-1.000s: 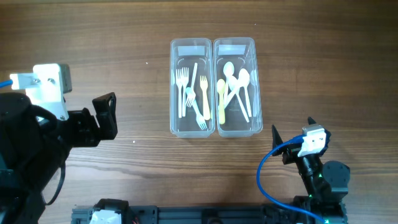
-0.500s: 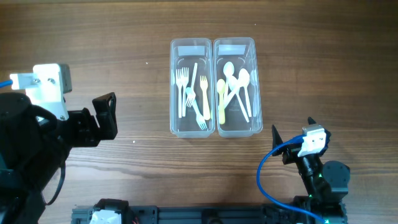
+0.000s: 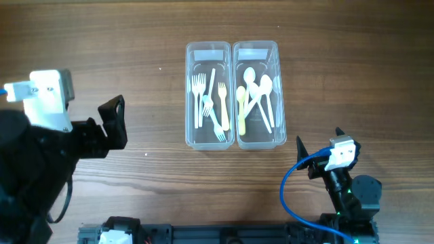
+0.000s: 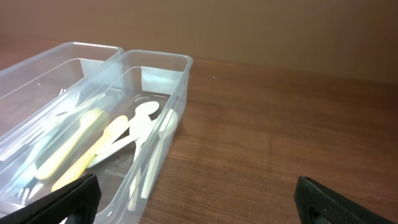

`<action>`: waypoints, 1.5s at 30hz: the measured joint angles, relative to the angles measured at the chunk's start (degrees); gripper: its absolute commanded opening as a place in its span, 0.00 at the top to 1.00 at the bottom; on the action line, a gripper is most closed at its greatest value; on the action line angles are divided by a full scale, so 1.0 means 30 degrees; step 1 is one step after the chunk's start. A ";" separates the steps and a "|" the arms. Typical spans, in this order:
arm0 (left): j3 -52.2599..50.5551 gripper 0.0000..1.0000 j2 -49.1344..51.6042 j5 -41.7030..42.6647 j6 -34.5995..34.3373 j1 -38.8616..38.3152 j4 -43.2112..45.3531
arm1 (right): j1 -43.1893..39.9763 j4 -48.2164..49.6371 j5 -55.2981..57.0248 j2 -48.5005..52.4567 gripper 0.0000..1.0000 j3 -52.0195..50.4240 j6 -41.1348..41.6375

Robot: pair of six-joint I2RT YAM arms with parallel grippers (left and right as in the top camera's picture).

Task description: Pack container

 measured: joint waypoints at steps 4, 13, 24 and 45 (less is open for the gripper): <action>-0.4663 0.00 -0.2477 -0.0342 0.0007 0.0000 0.4328 | 0.0000 -0.0007 0.0058 -0.0007 0.00 -0.0029 0.0007; -1.7158 0.00 -0.6805 -0.0568 0.0007 0.0000 1.4010 | 0.0000 -0.0007 0.0066 -0.0015 0.00 -0.0044 0.0000; -2.5194 0.00 -1.1985 -0.0386 0.0000 0.1049 1.7704 | 0.0000 0.0000 0.0066 -0.0015 0.00 -0.0044 0.0007; -3.0767 0.00 -1.7937 -0.0044 0.0007 0.1610 1.9249 | 0.0000 0.0000 0.0066 -0.0015 0.00 -0.0044 0.0007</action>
